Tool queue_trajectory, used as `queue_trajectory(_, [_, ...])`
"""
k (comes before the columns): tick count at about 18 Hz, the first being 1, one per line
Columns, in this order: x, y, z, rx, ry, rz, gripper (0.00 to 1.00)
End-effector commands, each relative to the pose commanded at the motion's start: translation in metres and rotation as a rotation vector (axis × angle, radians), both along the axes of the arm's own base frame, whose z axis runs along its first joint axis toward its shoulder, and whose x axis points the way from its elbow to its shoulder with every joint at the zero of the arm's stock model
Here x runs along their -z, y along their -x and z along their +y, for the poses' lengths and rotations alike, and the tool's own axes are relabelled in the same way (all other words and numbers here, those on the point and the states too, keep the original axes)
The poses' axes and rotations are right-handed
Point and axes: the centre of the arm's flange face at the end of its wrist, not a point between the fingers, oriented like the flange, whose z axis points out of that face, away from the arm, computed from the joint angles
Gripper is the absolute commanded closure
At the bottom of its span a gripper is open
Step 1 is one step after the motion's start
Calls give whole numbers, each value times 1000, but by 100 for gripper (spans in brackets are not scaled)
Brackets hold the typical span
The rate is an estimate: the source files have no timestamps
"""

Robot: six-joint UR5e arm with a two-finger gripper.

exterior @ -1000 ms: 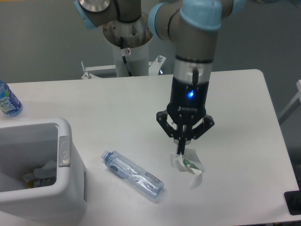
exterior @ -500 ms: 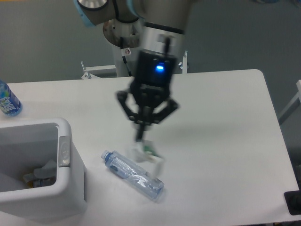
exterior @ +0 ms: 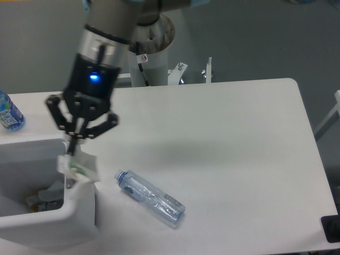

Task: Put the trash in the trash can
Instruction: 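Carry the tissue over the white bin and open the gripper, then move the gripper back and lower it onto the clear water bottle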

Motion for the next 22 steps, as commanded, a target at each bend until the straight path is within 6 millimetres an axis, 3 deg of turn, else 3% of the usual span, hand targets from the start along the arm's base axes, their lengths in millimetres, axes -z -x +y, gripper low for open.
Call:
queue_trajectory(3, [-2, -11, 5, 20, -5, 3, 100])
queue_trajectory(9, [19, -30, 21, 64, 26, -13, 98])
queue_trajectory(10, [19, -29, 23, 69, 21, -6, 68])
queue_trajectory(11, [13, -28, 25, 71, 8, 3, 29])
queue_trajectory(12, [5, -26, 26, 71, -11, 16, 12])
queue_trajectory(13, [-2, -23, 25, 66, -21, 24, 0])
queue_trajectory(17, [-6, 1, 19, 16, -24, 22, 0])
queue_trajectory(22, [-10, 62, -2, -111, -25, 0, 0])
